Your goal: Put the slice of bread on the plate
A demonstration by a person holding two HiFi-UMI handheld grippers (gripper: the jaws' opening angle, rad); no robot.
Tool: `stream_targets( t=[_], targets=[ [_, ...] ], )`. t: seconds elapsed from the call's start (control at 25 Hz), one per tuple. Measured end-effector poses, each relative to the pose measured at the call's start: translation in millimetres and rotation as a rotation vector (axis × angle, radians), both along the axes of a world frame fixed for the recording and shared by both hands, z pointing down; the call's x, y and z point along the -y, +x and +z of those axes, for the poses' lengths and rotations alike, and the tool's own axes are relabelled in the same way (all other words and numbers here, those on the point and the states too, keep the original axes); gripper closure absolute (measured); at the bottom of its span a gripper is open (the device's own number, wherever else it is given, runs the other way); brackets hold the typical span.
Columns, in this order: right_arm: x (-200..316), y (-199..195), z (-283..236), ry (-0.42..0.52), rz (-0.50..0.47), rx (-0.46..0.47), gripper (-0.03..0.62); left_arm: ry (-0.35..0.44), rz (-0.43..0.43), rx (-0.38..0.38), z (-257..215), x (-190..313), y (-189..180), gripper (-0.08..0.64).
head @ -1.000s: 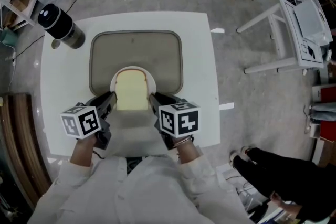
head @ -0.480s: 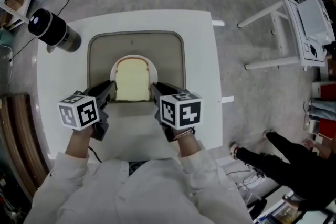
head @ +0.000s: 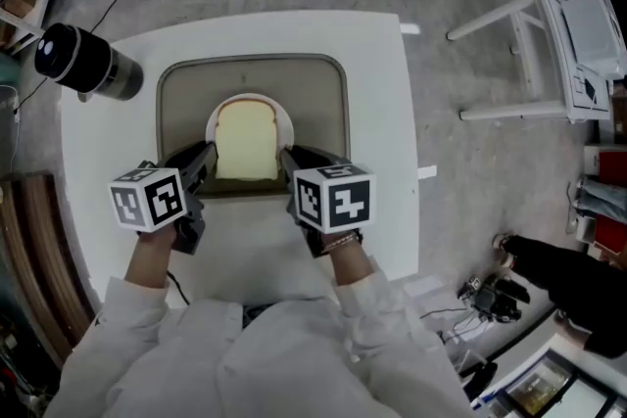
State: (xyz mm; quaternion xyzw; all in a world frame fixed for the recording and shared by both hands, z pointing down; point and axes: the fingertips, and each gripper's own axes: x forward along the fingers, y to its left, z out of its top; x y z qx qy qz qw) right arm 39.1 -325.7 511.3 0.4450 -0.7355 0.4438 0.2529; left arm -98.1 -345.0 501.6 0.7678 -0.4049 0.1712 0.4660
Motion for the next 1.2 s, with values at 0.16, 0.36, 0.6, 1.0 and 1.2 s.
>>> stream_targets(
  t=[0.16, 0.36, 0.6, 1.0, 1.2],
  targets=[
    [4, 0, 8, -0.007, 0.003, -0.002, 0.526, -0.022, -0.004, 0.005, 9, 3, 0, 0.505],
    [8, -2, 11, -0.007, 0.005, -0.008, 0.526, -0.033, -0.015, -0.006, 12, 5, 0, 0.503],
    [11, -2, 12, 0.0, 0.012, -0.024, 0.525, -0.025, -0.013, 0.001, 12, 6, 1, 0.503],
    [11, -3, 13, 0.025, -0.002, -0.083, 0.525, 0.011, 0.008, 0.047, 11, 8, 1, 0.503],
    [12, -4, 12, 0.048, -0.029, -0.118, 0.525, 0.028, 0.019, 0.074, 11, 8, 1, 0.503]
  ],
)
